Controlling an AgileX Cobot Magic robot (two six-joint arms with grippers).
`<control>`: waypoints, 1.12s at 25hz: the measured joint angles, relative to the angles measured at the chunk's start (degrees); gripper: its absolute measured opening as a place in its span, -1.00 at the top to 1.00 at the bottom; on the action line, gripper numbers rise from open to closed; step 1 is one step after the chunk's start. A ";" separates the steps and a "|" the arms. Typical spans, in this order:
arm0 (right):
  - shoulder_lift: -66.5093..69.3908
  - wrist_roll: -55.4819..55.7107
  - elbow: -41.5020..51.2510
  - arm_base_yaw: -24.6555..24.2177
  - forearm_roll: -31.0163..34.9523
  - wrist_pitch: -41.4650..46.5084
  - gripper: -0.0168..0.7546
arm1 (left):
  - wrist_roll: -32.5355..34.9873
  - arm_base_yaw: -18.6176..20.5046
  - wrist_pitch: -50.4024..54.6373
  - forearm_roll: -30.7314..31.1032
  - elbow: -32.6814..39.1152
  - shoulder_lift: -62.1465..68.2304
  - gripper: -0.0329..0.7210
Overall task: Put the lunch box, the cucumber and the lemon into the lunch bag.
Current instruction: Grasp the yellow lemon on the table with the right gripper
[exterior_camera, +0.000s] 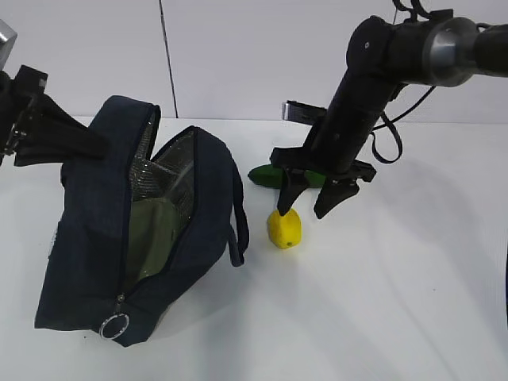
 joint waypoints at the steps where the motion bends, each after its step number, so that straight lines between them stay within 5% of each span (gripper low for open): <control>1: 0.33 -0.01 0.00 0.00 0.39 0.00 -0.40 | 0.00 0.00 0.00 0.00 0.00 0.00 0.89; 28: 5.57 -0.11 0.00 0.19 4.55 -0.10 -0.40 | 0.13 0.00 0.00 -0.26 0.00 0.00 0.89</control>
